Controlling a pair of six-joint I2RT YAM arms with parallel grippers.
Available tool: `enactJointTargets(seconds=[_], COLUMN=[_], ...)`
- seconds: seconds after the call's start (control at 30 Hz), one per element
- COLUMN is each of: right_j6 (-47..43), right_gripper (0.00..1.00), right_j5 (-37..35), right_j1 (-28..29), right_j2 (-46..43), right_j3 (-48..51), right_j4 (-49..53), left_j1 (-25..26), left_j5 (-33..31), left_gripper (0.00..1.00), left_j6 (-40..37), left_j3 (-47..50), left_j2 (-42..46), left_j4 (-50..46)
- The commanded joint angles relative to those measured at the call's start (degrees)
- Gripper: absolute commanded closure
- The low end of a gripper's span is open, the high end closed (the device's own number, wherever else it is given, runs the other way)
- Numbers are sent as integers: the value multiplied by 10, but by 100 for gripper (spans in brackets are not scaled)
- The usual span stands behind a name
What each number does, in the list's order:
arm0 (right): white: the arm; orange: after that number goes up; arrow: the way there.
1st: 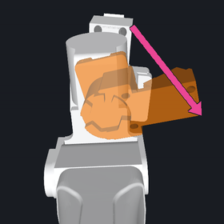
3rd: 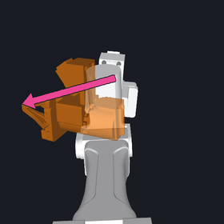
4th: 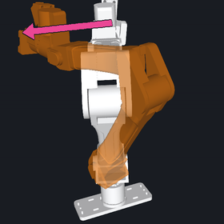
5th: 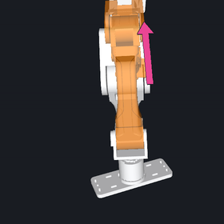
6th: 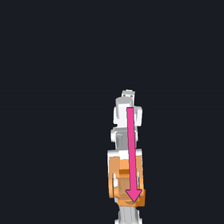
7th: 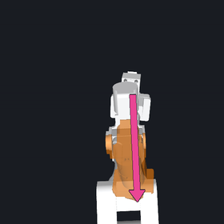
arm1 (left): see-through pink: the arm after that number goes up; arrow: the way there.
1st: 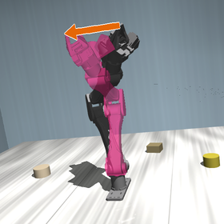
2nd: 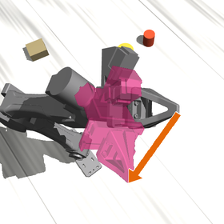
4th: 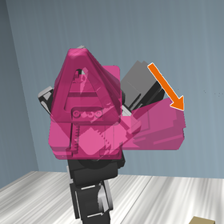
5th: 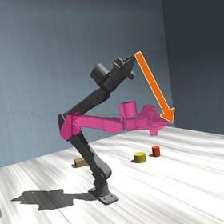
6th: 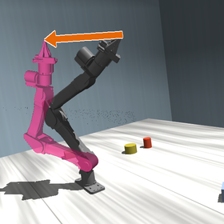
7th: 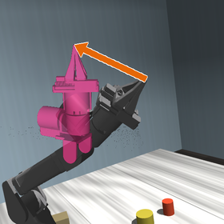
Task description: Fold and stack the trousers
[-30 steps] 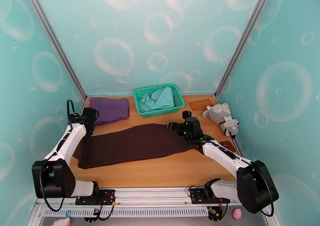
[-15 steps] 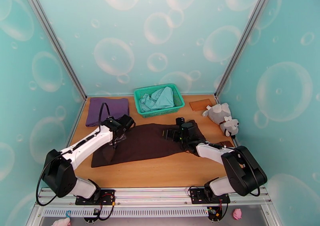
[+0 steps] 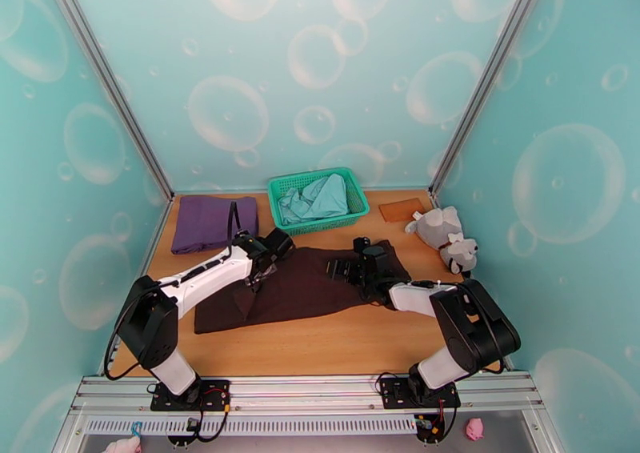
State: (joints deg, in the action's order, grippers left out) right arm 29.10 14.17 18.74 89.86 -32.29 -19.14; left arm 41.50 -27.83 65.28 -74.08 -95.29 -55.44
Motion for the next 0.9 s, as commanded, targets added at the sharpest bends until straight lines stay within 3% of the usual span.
enactJointTargets(seconds=[0.0, 0.17, 0.43, 0.6, 0.7, 0.8, 0.87], right_j6=[13, 13, 11, 8, 6, 2, -1], right_gripper=[1, 1, 1, 1, 1, 1, 1], right_j5=[10, 15, 20, 22, 23, 23, 23], right_j1=[-4, -8, -17, -24, -27, -28, -28], right_j2=[2, 4, 0, -5, -9, -13, -11], right_j3=[0, -2, 2, 4, 3, 5, 5], right_j4=[-10, -9, -10, -9, -7, -9, -9], left_j1=[16, 22, 39, 57, 63, 49, 23], left_j5=[-29, -20, 46, 70, 97, 59, 79], left_gripper=[100, 97, 72, 57, 48, 41, 41], left_j6=[35, 44, -35, -102, -192, -204, -195], left_j3=[11, 63, -13, -4, 81, 160, 201], left_j2=[46, 12, -115, -71, 2, 60, 78], left_j4=[67, 174, 230, 305, 445, 470, 462])
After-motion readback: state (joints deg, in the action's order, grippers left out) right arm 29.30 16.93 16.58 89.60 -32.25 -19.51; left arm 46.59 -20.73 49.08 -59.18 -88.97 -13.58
